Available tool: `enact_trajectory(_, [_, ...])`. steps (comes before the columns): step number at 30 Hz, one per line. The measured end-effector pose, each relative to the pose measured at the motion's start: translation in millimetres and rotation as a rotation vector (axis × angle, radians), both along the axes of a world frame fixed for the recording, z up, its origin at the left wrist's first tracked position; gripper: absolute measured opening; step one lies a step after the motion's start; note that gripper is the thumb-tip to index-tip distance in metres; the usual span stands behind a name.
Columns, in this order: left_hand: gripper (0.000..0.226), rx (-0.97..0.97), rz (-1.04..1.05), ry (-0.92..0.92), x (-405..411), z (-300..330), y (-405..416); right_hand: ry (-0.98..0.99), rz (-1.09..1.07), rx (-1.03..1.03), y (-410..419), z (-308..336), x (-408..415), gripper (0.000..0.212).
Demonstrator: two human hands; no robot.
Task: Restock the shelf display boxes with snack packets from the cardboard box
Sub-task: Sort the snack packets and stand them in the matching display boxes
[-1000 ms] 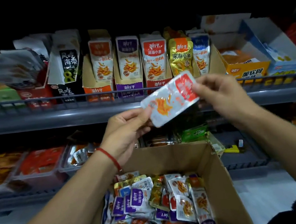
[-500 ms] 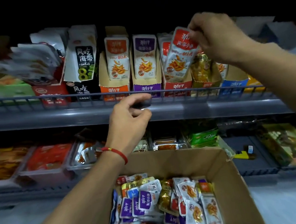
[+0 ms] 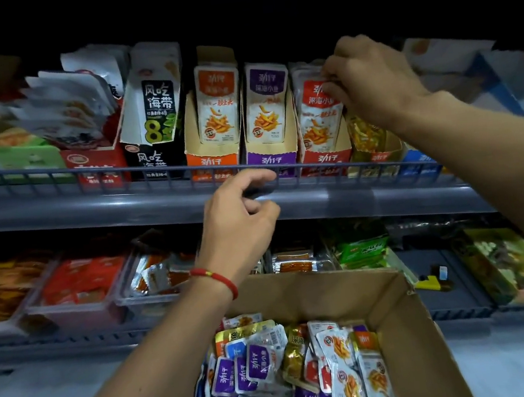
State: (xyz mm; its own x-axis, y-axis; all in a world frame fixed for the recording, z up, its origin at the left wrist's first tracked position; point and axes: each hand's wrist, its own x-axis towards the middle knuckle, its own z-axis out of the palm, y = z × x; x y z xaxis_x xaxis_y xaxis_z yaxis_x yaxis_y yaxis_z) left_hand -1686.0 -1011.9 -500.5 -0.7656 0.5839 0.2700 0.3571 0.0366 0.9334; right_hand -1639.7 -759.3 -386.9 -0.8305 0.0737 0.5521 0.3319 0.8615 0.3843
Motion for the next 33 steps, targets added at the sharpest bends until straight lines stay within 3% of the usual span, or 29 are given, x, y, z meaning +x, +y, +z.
enact_trajectory(9, [0.037,-0.059,0.006,0.061,3,-3,-1,0.030,0.002,0.037,8,-8,-4,0.043])
enact_trajectory(16, [0.020,-0.194,-0.043,0.150,16,-18,-8,0.208,0.218,-0.053,-36,-30,45,0.026])
enact_trajectory(20, [0.017,-0.533,-0.269,0.207,31,-43,-10,0.004,0.393,-0.157,-66,-81,94,0.021])
enact_trajectory(26, [0.026,-1.066,-0.528,0.223,45,-118,-5,-0.438,0.358,-0.328,-71,-169,138,0.022])
enact_trajectory(29, [0.032,-1.174,-0.570,0.234,52,-152,-2,-0.533,0.234,-0.528,-62,-195,143,0.017])
enact_trajectory(33, [0.045,-1.119,-0.602,0.270,71,-185,10,-0.547,0.142,-0.601,-47,-205,139,0.019])
